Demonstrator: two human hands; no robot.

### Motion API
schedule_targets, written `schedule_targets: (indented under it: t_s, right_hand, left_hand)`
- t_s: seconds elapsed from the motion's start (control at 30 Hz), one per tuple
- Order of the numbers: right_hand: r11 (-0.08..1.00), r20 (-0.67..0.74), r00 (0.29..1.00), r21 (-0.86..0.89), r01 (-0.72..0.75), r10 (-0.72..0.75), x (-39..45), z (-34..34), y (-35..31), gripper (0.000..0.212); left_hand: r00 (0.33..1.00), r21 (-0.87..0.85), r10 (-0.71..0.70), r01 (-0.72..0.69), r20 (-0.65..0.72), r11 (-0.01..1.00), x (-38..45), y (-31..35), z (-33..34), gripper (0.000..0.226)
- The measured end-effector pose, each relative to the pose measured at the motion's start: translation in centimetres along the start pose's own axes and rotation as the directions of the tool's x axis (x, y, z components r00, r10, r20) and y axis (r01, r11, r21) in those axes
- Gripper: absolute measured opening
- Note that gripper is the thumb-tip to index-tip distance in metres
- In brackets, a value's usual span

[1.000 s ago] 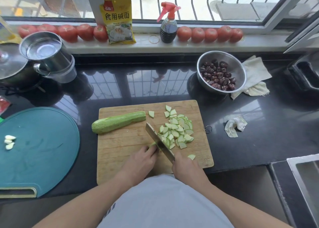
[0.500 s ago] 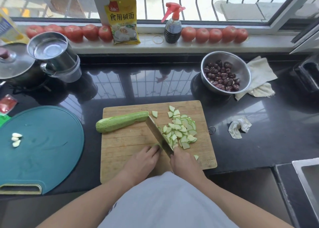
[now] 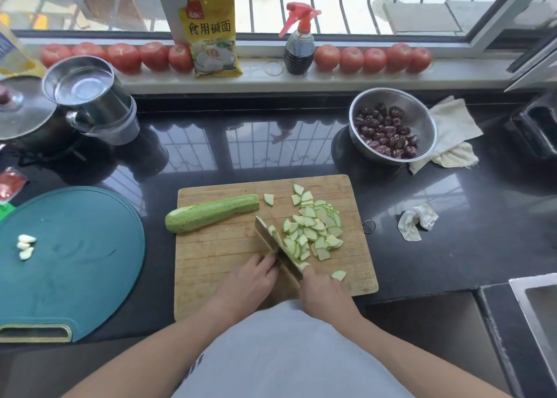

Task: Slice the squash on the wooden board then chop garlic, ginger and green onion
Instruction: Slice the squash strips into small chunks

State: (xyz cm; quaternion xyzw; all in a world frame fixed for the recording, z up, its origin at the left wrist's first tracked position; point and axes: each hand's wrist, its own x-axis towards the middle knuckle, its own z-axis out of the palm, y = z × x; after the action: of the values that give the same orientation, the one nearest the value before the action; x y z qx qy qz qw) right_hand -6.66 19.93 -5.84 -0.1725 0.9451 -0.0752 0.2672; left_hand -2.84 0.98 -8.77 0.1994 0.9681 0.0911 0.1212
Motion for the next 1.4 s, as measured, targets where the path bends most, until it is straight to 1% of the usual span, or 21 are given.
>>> schedule_targets:
  t_s: [0.1, 0.2, 0.27, 0.37, 0.47, 0.53, 0.73, 0.9, 1.0, 1.1, 1.2, 1.27, 1.33, 1.4]
  right_hand:
    - [0.999, -0.029, 1.0, 0.04, 0.005, -0.004, 1.3, 0.2, -0.7, 0.011]
    - [0.99, -0.056, 0.998, 0.138, -0.034, 0.042, 1.3, 0.1, -0.4, 0.016]
    - [0.985, -0.062, 0.996, 0.165, -0.056, 0.068, 0.8, -0.1, 0.2, 0.015]
    - [0.989, -0.066, 0.997, 0.145, -0.018, 0.028, -0.4, -0.4, 1.1, 0.009]
    - [0.998, -0.046, 0.998, 0.039, 0.045, -0.043, -1.3, -0.7, 1.4, 0.01]
    - [0.998, -0.037, 0.997, -0.002, 0.063, -0.063, -1.5, -1.0, 1.3, 0.011]
    - [0.999, -0.007, 0.999, 0.033, 0.038, -0.038, -2.1, -1.6, 1.3, 0.01]
    - [1.0, 0.015, 0.999, -0.003, 0.03, -0.03, -1.8, -1.1, 1.3, 0.006]
    - [1.0, 0.029, 1.0, 0.004, 0.007, -0.007, -1.1, -0.5, 1.2, 0.002]
    - [0.999, 0.059, 0.998, 0.017, -0.027, 0.026, 0.1, 0.1, 0.6, 0.006]
    - [0.998, -0.011, 1.0, 0.051, -0.026, 0.026, 0.9, 0.4, 0.0, 0.01]
    - [0.995, -0.031, 0.999, 0.096, -0.03, 0.033, 0.8, 0.5, 0.0, 0.014]
    - [0.988, -0.042, 0.997, 0.141, -0.058, 0.064, 0.4, 0.1, 0.4, 0.015]
    - [0.983, -0.056, 0.996, 0.173, -0.058, 0.069, 0.1, -0.6, 1.1, 0.016]
  left_hand:
    - [1.0, 0.004, -0.007, 0.007, 0.012, 1.0, 0.0, -0.2, 0.1, 0.046]
    - [0.999, -0.034, -0.021, 0.022, 0.029, 0.999, -0.1, -0.1, 0.0, 0.045]
    - [1.0, -0.059, -0.01, 0.011, 0.016, 0.998, -0.4, -0.2, -0.3, 0.047]
    - [1.0, -0.06, -0.019, 0.02, 0.015, 0.998, -0.6, -0.3, -0.5, 0.054]
    - [0.997, -0.075, -0.038, 0.042, 0.06, 0.996, -0.4, -0.1, -0.3, 0.06]
    - [0.996, -0.069, -0.042, 0.047, 0.081, 0.996, -0.3, -0.1, -0.1, 0.062]
    - [0.995, -0.048, -0.049, 0.053, 0.083, 0.997, -0.1, -0.1, 0.3, 0.062]
    - [0.997, -0.048, -0.041, 0.044, 0.064, 0.998, -0.1, -0.2, 0.6, 0.064]
    - [0.998, -0.047, -0.042, 0.043, 0.041, 0.998, -0.1, -0.2, 0.5, 0.061]
    - [0.999, -0.04, -0.029, 0.029, -0.018, 0.999, 0.0, -0.1, 0.2, 0.053]
    - [0.998, -0.04, -0.012, 0.009, -0.056, 0.999, -0.1, -0.1, 0.3, 0.046]
    - [0.997, -0.035, -0.011, 0.008, -0.078, 0.999, -0.1, 0.0, 0.3, 0.039]
    - [0.995, -0.048, -0.035, 0.031, -0.091, 0.998, 0.3, 0.3, 0.3, 0.028]
    - [0.993, -0.065, -0.087, 0.082, -0.084, 0.995, 0.9, 0.6, 0.2, 0.026]
